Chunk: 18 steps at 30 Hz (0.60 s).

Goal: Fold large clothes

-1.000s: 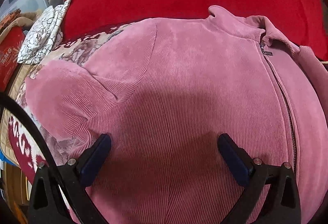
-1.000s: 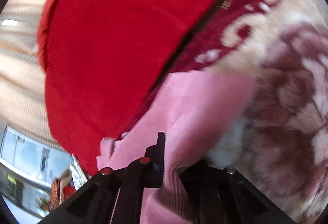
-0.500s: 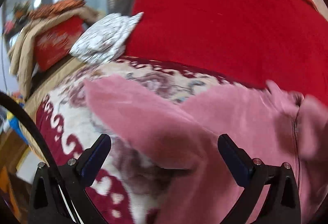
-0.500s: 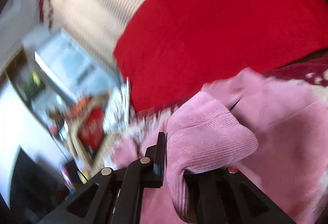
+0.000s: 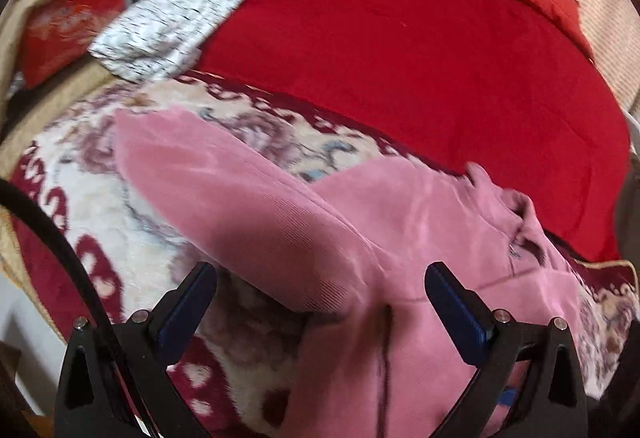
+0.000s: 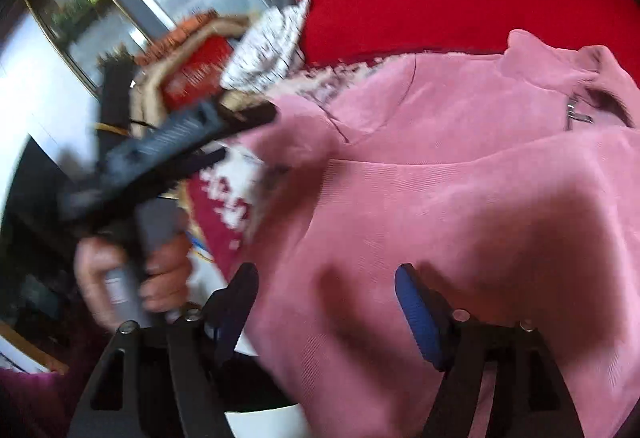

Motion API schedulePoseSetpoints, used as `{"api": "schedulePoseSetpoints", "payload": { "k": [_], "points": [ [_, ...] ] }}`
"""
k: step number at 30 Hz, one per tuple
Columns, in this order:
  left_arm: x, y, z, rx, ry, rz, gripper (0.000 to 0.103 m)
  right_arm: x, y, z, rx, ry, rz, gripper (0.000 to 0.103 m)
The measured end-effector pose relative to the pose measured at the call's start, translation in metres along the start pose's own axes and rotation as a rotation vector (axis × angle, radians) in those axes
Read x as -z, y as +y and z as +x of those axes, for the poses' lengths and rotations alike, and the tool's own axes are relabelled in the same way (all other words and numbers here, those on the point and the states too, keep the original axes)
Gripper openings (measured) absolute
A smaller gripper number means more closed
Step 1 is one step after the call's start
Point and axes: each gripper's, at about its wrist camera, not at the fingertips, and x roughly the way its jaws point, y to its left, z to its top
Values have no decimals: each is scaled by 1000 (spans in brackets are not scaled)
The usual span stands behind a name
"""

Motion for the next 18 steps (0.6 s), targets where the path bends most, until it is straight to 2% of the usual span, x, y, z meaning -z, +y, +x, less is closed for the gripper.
{"api": "schedulePoseSetpoints", "payload": {
  "k": [2, 5, 8, 9, 10, 11, 12, 14, 15, 16, 18],
  "points": [
    [3, -6, 1, 16, 32, 33, 103, 3, -5, -26, 25, -58, -9, 74],
    [9, -8, 1, 50, 73, 55, 103, 4, -35, -76, 186, -253, 54, 74],
    [18, -13, 6, 86, 132, 79, 103, 6, -74, -97, 322, -336, 161, 69],
    [23, -18, 10, 75, 152, 104, 98, 7, -86, -96, 344, -337, 198, 62],
    [26, -22, 13, 61, 164, 126, 81, 7, -92, -91, 356, -329, 228, 57],
    [30, -28, 16, 50, 180, 155, 70, 8, -102, -87, 370, -311, 273, 56],
    [33, -34, 20, 55, 204, 189, 52, 9, -107, -86, 381, -301, 292, 56],
    [38, -44, 23, 60, 215, 231, 50, 7, -113, -80, 416, -285, 314, 56],
    [40, -50, 23, 41, 209, 259, 52, 7, -116, -82, 413, -280, 321, 56],
    [41, -54, 25, 29, 207, 281, 60, 7, -116, -79, 404, -274, 328, 55],
    [46, -60, 31, 27, 224, 304, 62, 7, -115, -74, 417, -272, 332, 55]
  ]
}}
